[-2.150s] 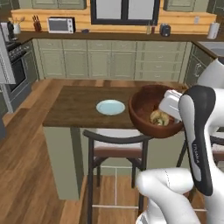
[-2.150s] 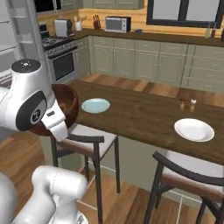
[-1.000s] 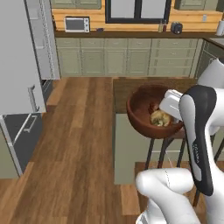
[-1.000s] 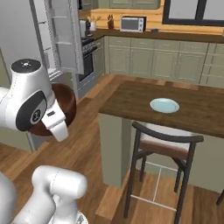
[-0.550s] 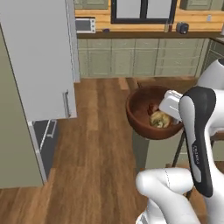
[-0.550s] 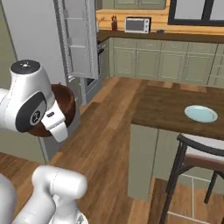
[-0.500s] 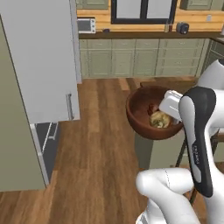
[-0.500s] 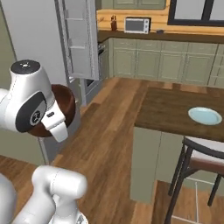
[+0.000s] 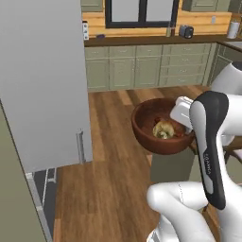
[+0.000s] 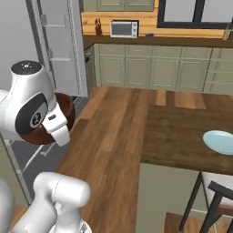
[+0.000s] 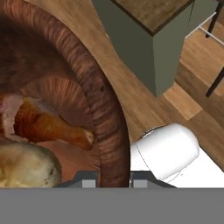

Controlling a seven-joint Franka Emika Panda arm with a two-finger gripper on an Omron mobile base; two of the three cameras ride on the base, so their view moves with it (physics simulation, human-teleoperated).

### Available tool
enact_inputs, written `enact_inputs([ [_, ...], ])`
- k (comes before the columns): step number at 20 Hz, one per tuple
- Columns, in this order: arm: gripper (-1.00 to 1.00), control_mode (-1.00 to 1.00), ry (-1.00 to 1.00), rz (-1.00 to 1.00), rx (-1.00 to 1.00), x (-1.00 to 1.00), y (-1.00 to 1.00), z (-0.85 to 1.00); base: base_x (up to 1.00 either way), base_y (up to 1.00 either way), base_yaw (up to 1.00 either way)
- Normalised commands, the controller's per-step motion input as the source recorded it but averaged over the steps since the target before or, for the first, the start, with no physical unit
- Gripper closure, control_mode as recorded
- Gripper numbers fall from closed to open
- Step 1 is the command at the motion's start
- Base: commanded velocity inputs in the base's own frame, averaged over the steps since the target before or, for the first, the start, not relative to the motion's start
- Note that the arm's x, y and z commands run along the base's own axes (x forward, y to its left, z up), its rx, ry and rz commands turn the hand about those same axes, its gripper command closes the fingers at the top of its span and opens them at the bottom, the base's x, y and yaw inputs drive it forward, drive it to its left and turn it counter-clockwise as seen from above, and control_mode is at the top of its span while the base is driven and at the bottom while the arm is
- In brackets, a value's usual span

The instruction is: Pick the chicken drumstick and onion from their plates and place them in the bowl. Then put the bowl in the fridge.

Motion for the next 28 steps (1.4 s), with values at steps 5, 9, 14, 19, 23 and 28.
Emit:
enact_inputs([
  [5,1.0,1.0,0.0,0.0,0.0,0.0,0.0,0.0,0.79,0.02,-0.22],
  [9,1.0,1.0,0.0,0.0,0.0,0.0,0.0,0.0,0.9,0.0,-0.2],
  [14,1.0,1.0,0.0,0.0,0.0,0.0,0.0,0.0,1.0,0.04,-0.2],
  [19,1.0,1.0,0.0,0.0,0.0,0.0,0.0,0.0,1.0,-0.15,-0.13],
  [23,1.0,1.0,0.0,0.0,0.0,0.0,0.0,0.0,1.0,-0.08,0.04],
  [28,1.0,1.0,0.0,0.0,0.0,0.0,0.0,0.0,0.86,-0.03,0.33],
])
